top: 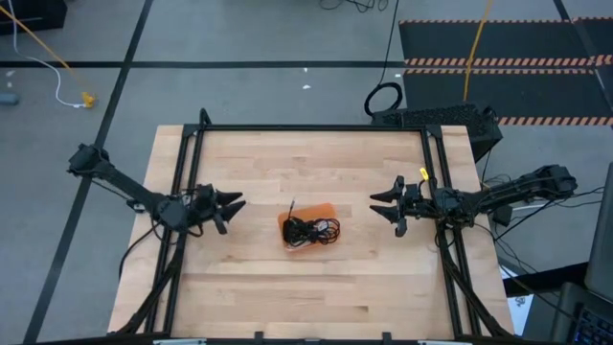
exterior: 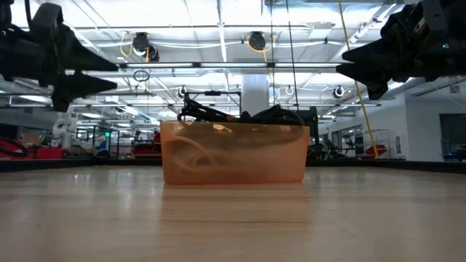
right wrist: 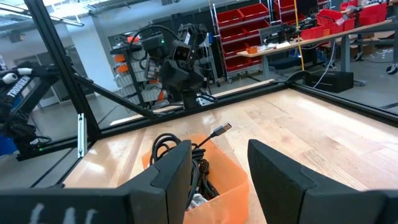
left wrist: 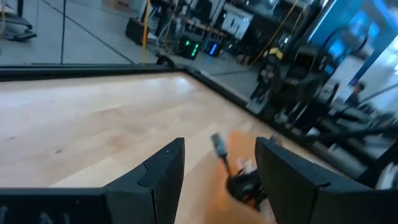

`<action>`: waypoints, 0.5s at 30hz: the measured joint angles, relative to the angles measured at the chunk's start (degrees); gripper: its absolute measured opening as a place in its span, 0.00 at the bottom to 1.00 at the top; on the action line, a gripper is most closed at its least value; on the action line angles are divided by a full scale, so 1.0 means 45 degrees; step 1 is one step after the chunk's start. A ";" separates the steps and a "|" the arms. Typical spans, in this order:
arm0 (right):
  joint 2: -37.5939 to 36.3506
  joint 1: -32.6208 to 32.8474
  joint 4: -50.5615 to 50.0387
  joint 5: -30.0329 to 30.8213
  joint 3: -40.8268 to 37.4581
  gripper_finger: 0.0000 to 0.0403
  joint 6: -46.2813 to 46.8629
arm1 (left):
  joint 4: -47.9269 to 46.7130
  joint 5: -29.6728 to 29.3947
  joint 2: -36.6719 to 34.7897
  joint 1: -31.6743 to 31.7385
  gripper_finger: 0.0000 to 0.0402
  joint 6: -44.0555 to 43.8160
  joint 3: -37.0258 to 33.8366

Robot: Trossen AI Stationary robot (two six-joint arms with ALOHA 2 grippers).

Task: Pick and place USB-C Cables
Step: Return to Home Position

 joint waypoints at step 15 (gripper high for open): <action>0.0000 -0.0002 0.0002 0.0000 0.0000 0.38 0.0000 | -0.0008 -0.0001 -0.1329 0.0000 0.49 -0.0018 0.0005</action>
